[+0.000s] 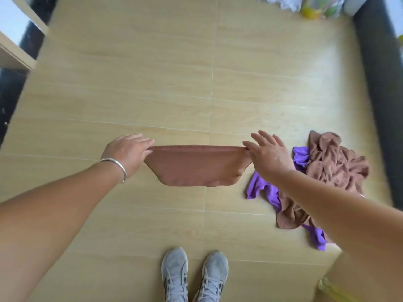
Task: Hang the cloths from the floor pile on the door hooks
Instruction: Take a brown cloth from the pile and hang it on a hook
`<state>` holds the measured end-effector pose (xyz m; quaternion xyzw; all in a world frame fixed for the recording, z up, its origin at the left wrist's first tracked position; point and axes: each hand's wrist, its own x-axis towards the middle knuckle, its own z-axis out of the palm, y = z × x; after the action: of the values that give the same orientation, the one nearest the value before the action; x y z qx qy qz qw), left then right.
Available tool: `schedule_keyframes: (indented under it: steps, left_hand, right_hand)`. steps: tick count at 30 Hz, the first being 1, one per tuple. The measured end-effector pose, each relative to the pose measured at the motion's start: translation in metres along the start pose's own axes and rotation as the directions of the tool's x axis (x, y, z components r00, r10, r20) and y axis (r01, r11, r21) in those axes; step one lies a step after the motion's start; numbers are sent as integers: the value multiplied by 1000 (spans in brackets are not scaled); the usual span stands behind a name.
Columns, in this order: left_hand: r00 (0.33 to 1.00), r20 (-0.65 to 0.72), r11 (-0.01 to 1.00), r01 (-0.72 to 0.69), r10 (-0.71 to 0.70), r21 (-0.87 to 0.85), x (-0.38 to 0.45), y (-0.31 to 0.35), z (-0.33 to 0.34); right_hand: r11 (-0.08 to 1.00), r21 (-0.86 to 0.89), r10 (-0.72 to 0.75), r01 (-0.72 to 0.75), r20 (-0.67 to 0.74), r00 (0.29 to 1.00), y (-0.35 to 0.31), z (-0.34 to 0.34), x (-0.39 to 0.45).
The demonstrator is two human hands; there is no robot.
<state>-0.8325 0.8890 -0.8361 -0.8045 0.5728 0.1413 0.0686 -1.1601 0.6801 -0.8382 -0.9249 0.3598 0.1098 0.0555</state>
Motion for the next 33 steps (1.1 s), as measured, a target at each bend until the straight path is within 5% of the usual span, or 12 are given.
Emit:
schedule_keyframes:
  steps: [13, 23, 33]
  left_hand:
    - [978, -203, 983, 11, -49, -185, -141, 39, -329]
    - [924, -382, 999, 42, -30, 23, -182, 37, -536]
    - [803, -583, 930, 299, -124, 213, -206, 41, -723]
  right_hand:
    - [993, -1, 119, -120, -69, 991, -18, -324, -107]
    - [990, 25, 138, -137, -300, 944, -34, -547, -148]
    - [987, -37, 119, -159, -505, 855, -51, -727, -148]
